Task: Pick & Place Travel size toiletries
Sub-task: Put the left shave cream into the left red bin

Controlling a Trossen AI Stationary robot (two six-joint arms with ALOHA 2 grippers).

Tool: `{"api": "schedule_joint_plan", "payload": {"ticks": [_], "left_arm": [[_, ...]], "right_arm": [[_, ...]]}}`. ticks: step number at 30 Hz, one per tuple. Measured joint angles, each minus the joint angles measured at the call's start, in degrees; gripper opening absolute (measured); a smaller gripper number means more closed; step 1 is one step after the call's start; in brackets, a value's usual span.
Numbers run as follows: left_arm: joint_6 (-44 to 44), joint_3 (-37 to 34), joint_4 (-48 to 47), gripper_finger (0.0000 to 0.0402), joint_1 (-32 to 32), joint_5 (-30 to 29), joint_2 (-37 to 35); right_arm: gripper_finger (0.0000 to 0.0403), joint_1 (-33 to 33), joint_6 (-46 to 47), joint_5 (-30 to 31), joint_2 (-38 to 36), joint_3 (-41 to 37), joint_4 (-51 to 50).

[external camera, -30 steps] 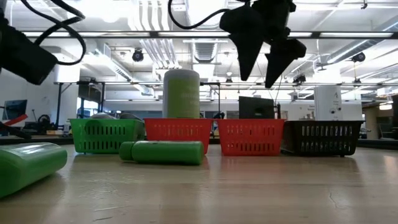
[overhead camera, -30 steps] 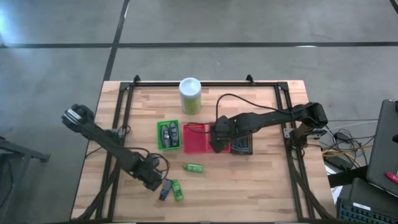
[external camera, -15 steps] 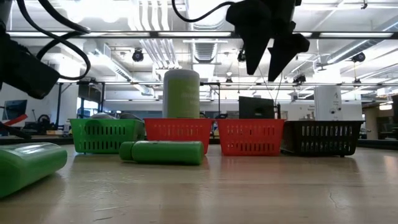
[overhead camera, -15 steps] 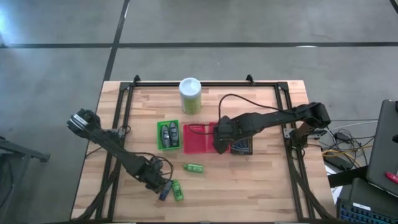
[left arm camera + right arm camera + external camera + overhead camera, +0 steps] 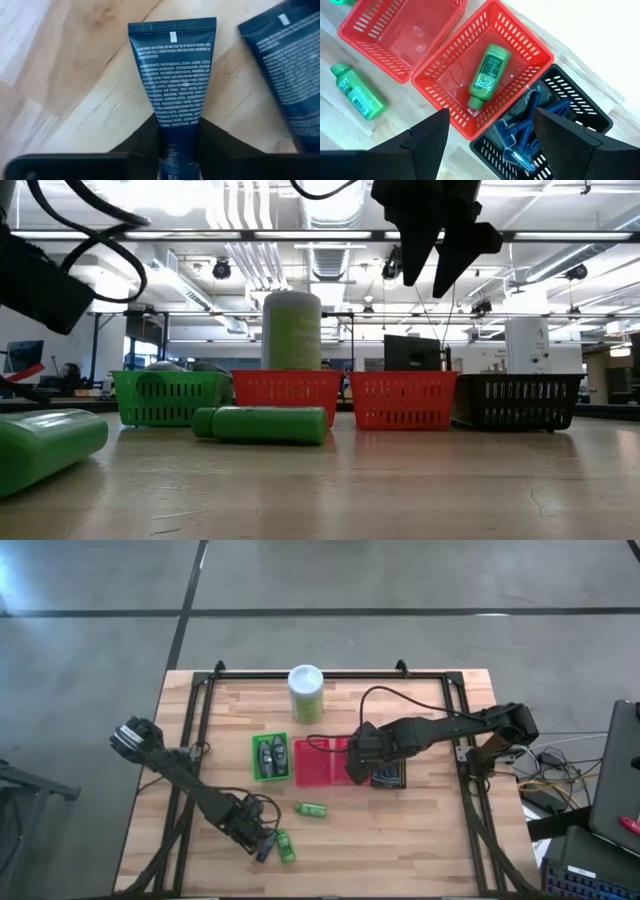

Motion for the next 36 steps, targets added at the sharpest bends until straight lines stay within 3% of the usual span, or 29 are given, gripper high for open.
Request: {"api": "schedule_joint_plan", "payload": {"ticks": [8, 16, 22, 25, 29, 36], "left_arm": [[0.5, 1.4, -3.2, 0.0040, 0.7, -6.6, -6.2], [-1.0, 1.3, -2.9, 0.0051, 3.3, -18.9, -21.1], [6.1, 1.3, 4.5, 0.0052, 10.7, -29.5, -29.7], [12.0, 1.0, 9.8, 0.0052, 17.7, -29.6, -30.8], [19.1, 1.0, 16.0, 0.0053, 28.0, -24.8, -28.6], [20.3, 0.9, 23.5, 0.0064, 40.1, -15.0, -19.0]], "right_arm": [[0.0261, 0.0, -0.2, 0.0, -0.1, 0.0, -1.1], [0.0245, 0.0, -0.4, 0.0, -0.6, -0.1, -1.2], [0.0245, 0.0, 0.4, 1.2, -2.8, -0.1, -1.8], [0.0253, 0.0, 1.8, 3.1, -4.4, -0.1, -3.1], [0.0264, 0.0, 3.8, 4.9, -6.4, -0.1, -4.6], [0.0274, 0.0, 6.4, 8.0, -9.0, -0.1, -6.1]]}}
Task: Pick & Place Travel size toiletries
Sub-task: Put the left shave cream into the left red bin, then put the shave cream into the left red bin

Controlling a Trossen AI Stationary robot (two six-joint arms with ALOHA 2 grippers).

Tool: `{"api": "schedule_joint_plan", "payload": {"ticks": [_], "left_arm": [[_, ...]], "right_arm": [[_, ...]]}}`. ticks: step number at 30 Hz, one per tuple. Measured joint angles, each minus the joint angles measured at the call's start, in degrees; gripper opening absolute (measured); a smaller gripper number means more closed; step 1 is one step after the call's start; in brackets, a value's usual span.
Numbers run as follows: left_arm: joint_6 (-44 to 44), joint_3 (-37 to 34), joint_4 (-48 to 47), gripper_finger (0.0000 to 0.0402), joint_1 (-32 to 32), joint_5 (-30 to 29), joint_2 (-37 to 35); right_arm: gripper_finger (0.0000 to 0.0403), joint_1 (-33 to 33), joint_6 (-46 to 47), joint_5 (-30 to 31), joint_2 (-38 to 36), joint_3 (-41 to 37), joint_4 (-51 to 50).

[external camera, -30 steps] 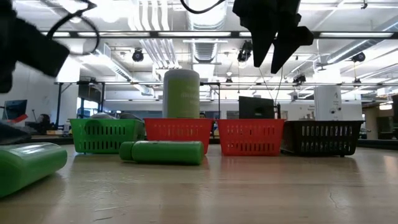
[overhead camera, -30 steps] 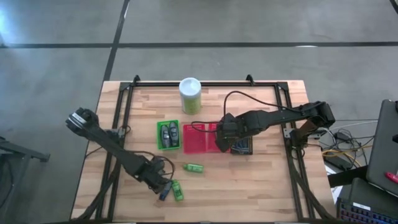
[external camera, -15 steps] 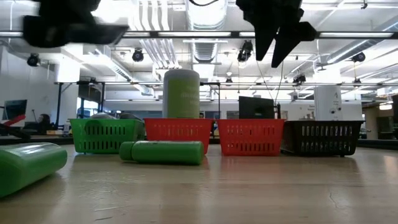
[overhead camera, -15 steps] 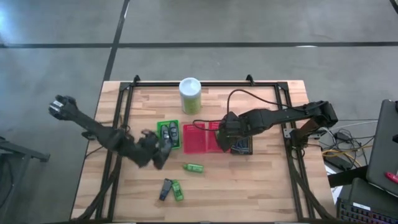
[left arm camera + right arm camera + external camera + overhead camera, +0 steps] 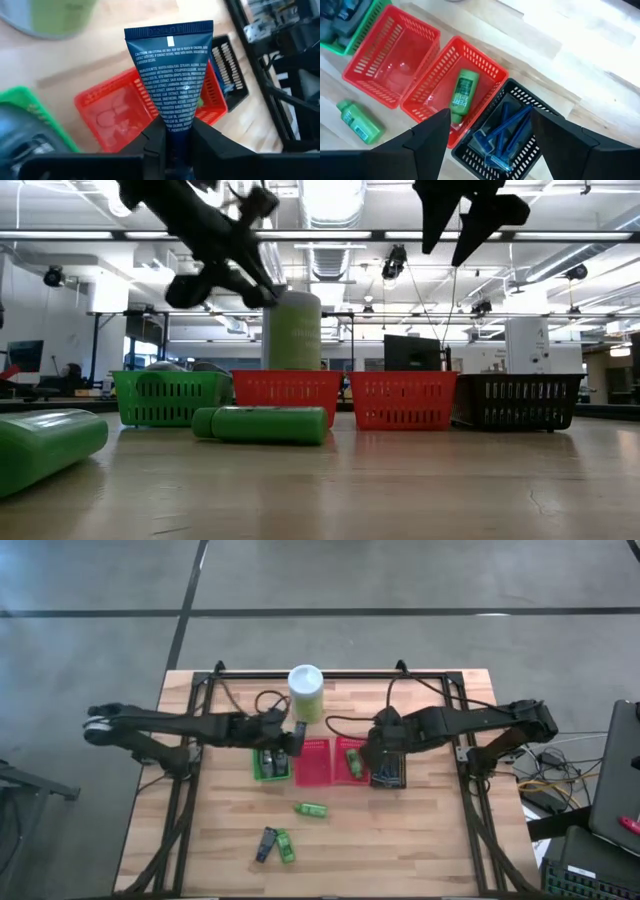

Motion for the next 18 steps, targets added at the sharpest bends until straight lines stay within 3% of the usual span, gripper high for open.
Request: {"api": "schedule_joint_plan", "payload": {"ticks": [9, 18], "left_arm": [[-7.1, 0.4, 3.4, 0.0075, 0.7, 4.0, 10.7], [-7.8, 1.3, 8.0, 0.0138, 0.2, 6.7, 15.5]], "right_arm": [[0.0281, 0.2, 0.9, 1.4, -0.8, -0.5, -1.3], [0.0259, 0.2, -0.1, 2.5, -0.8, -0.6, -2.5]]}}
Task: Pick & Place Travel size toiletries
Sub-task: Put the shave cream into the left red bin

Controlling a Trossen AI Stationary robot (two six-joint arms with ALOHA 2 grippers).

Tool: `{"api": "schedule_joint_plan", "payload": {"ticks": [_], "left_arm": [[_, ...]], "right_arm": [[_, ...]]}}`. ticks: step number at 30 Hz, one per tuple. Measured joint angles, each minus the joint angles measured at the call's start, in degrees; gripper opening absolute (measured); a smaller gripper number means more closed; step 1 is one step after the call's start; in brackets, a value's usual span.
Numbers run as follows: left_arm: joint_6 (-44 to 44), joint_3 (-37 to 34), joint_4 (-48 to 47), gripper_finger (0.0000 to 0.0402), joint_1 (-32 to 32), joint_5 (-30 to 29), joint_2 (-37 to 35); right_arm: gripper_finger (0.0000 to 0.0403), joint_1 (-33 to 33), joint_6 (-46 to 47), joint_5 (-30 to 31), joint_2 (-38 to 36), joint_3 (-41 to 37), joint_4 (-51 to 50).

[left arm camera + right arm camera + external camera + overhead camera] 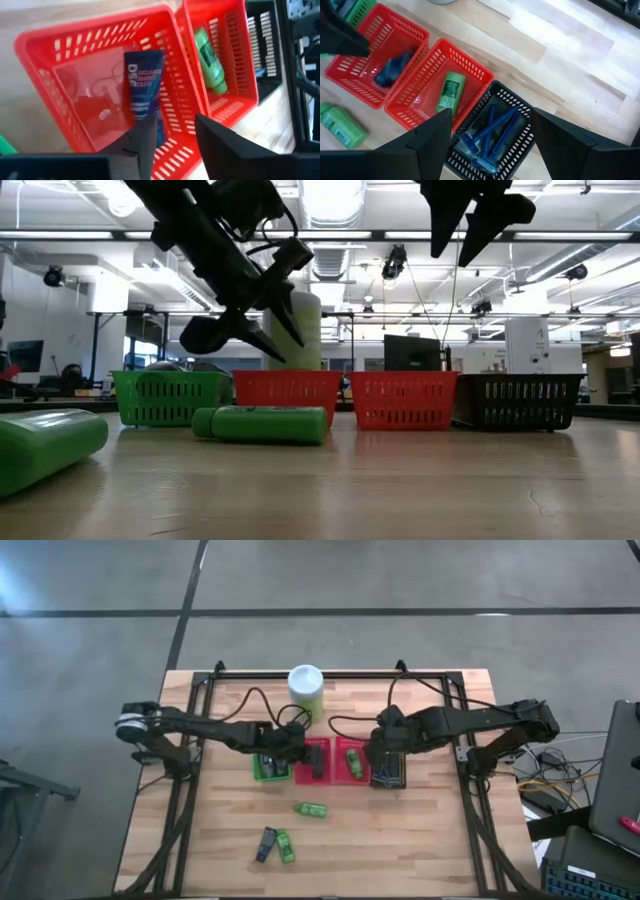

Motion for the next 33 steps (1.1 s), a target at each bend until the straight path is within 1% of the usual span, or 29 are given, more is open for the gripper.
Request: {"api": "schedule_joint_plan", "payload": {"ticks": [5, 7, 10, 14, 18, 21, 23, 25, 29, 33], "left_arm": [[0.4, 0.1, -0.9, 0.0179, -0.6, 0.1, -1.5], [1.7, 0.1, -2.3, 0.0194, -1.2, 0.4, -3.4], [3.4, 0.1, -7.5, 0.0212, -3.1, 1.3, -7.5], [4.0, 0.1, -16.0, 0.0226, -7.8, 1.4, -14.1], [2.0, 0.1, -22.2, 0.0229, -15.7, 2.0, -18.1], [-1.1, -0.2, -23.2, 0.0230, -22.5, 2.1, -17.6], [-3.8, -0.3, -24.2, 0.0230, -27.0, 2.2, -15.7], [-8.5, -0.3, -24.3, 0.0230, -30.9, 3.4, -13.5], [-19.3, 0.2, -24.3, 0.0230, -37.2, 6.9, -8.7], [-28.5, 1.6, -24.3, 0.0230, -41.4, 7.6, -3.9]], "right_arm": [[0.0247, 0.0, -0.1, 0.0, 0.0, 0.0, -0.1], [0.0244, 0.0, -0.1, 0.0, 0.0, 0.0, 0.0], [0.0242, 0.0, -0.3, 0.0, 0.0, 0.0, -0.1], [0.0252, 0.0, -0.8, -0.2, 0.0, 0.0, 0.0], [0.0265, 0.0, -1.5, -1.5, 0.0, 0.0, 0.2], [0.0275, 0.0, -1.8, -1.8, 0.0, 0.0, 0.4], [0.0281, 0.0, -2.2, -1.9, 0.0, 0.0, 0.4], [0.0286, 0.0, -2.7, -1.9, 0.0, 0.0, 0.6], [0.0293, 0.0, -3.8, -1.9, 0.0, 0.0, 0.6], [0.0299, 0.0, -5.1, -1.9, 0.0, 0.0, 0.6]]}}
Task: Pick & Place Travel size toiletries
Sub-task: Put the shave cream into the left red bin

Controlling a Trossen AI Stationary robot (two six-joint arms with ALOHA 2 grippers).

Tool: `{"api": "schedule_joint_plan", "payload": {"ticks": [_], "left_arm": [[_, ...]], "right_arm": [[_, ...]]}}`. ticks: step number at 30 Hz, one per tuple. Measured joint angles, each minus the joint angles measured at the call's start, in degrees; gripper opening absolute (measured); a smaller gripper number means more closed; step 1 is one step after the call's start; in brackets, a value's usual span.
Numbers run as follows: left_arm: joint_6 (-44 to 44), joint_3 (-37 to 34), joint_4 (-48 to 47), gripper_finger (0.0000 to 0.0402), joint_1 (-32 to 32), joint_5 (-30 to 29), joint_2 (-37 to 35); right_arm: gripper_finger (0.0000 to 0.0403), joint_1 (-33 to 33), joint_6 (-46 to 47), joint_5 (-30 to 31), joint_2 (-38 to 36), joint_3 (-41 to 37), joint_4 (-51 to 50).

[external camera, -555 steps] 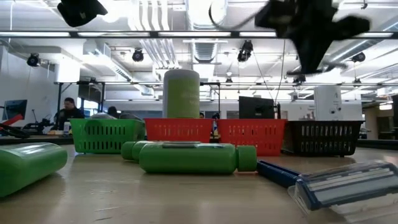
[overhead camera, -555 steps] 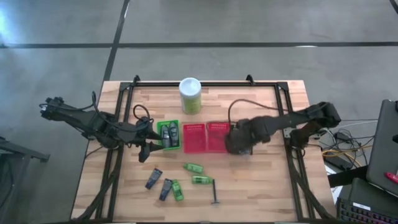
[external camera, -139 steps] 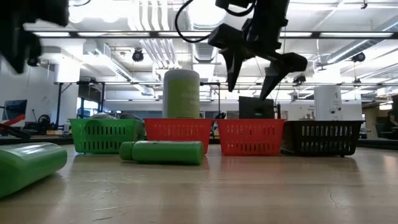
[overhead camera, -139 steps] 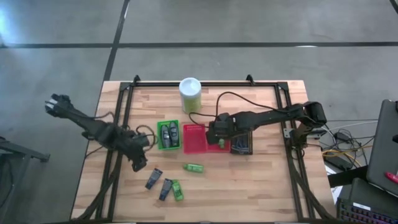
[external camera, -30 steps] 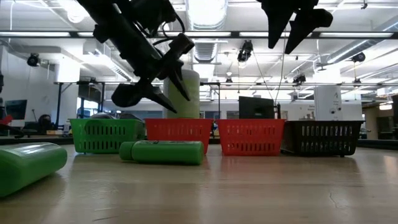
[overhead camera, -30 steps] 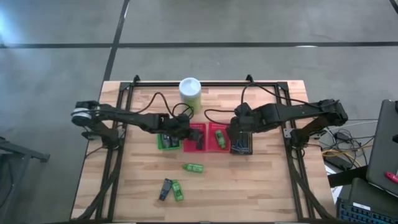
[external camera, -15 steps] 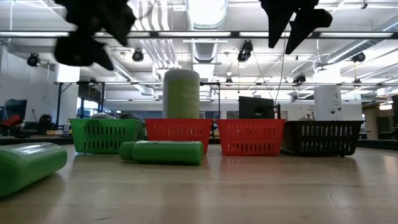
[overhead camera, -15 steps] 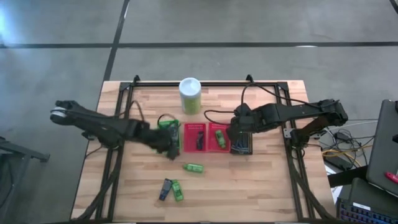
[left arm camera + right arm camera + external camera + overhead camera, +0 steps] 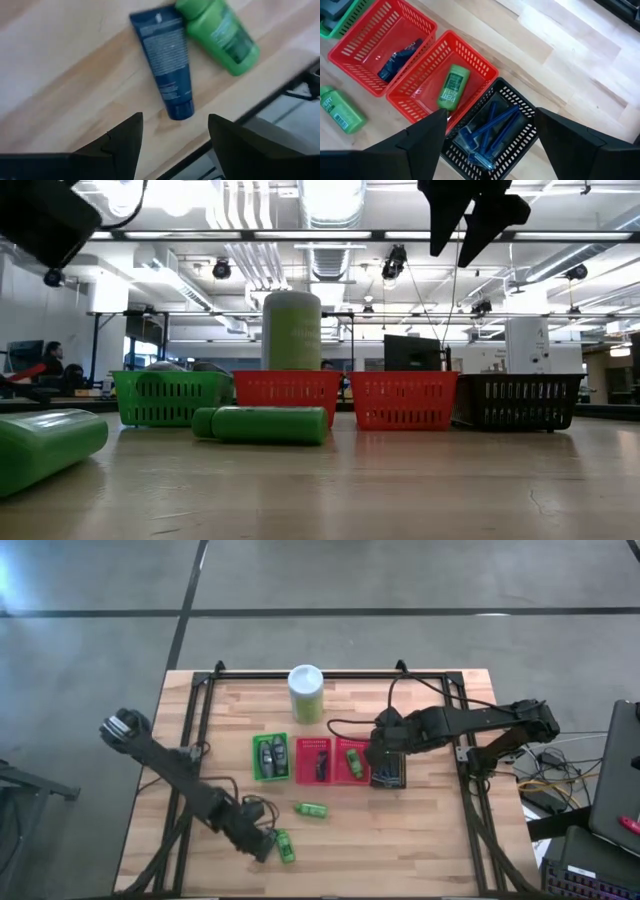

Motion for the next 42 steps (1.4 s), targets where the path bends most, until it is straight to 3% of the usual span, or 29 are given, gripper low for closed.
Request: {"api": "schedule_joint_plan", "payload": {"ticks": [4, 9, 14, 24, 34, 42], "left_arm": [[-3.9, 3.1, 0.4, 0.0230, -1.0, -0.1, 5.0], [-2.5, 8.4, -0.3, 0.0230, -1.2, 1.8, 11.7], [-1.3, 12.6, -6.9, 0.0248, -1.7, 4.0, 17.2], [-0.9, 15.1, -7.5, 0.0292, -1.6, 1.7, 19.8], [-0.9, 12.0, -4.2, 0.0272, -1.6, 3.6, 19.8], [-0.1, 12.0, -4.2, 0.0207, -0.9, 2.5, 19.8]], "right_arm": [[0.0298, 0.0, -0.4, 0.0, 0.0, 0.0, 0.1], [0.0284, 0.0, -1.3, 0.0, 0.0, -0.1, 0.0], [0.0269, 0.0, -1.5, -0.1, 0.0, -0.2, 0.1], [0.0248, 0.0, -2.6, -0.1, 0.1, -0.2, 0.1], [0.0245, 0.0, -2.6, 0.0, 0.1, -0.2, 0.1], [0.0265, 0.0, -2.6, 0.2, 0.1, -0.2, 0.1]]}}
